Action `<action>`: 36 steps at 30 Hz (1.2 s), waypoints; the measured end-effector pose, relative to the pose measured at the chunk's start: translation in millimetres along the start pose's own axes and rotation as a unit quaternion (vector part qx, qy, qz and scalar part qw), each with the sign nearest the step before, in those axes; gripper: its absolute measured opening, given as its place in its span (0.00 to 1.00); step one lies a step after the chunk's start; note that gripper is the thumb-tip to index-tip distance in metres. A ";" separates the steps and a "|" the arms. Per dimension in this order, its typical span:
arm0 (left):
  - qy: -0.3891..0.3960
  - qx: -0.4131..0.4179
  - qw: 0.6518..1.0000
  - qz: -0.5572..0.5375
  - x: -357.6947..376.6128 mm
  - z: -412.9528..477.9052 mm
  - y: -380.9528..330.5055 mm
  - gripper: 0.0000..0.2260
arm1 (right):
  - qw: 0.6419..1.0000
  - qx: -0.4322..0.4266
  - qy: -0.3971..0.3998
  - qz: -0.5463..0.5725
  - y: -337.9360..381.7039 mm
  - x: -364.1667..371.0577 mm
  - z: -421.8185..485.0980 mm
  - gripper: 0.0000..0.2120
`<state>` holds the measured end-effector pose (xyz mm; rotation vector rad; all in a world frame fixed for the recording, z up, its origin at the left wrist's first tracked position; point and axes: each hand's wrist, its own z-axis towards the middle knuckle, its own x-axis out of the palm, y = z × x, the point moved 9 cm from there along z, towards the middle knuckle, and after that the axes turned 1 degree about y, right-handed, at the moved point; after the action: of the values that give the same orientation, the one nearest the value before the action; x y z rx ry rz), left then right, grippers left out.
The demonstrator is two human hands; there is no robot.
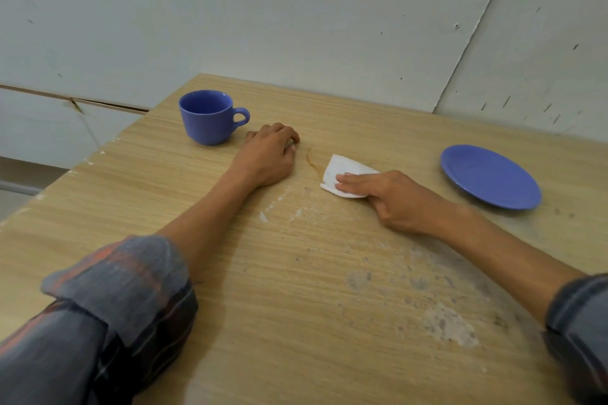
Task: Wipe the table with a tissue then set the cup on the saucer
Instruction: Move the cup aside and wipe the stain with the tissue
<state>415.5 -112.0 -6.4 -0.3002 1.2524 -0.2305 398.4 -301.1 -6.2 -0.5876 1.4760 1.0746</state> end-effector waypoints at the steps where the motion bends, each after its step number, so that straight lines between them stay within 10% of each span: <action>1: 0.000 0.000 1.000 -0.001 -0.1 0.1 0.3 0.15 | 1.000 0.002 -0.007 -0.003 -2.9 -2.5 5.9 0.28; 9: -0.008 0.001 1.000 -0.001 -0.4 -0.4 1.6 0.15 | 0.986 0.159 -0.040 -0.029 -48.9 -9.0 53.6 0.25; 19: -0.005 0.009 0.999 -0.030 -5.8 -3.5 -3.9 0.15 | 0.988 0.124 0.009 0.086 -4.9 -15.3 5.1 0.20; 26: -0.002 0.007 0.911 -0.412 -34.5 -20.2 -45.6 0.16 | 0.820 0.166 -0.087 0.541 -13.4 -46.3 9.3 0.16; 33: 0.056 0.004 0.926 -0.373 -64.2 -4.9 -79.0 0.16 | 0.690 0.155 -0.180 0.683 -11.3 -51.9 16.5 0.14; 36: 0.054 -0.006 0.935 -0.350 -72.0 -6.0 -75.9 0.09 | 0.700 0.168 -0.203 0.664 -9.9 -55.0 16.2 0.12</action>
<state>387.7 -159.8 82.5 -0.7505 1.2140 -0.8614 426.6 -303.1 44.8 1.1667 1.5327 1.7483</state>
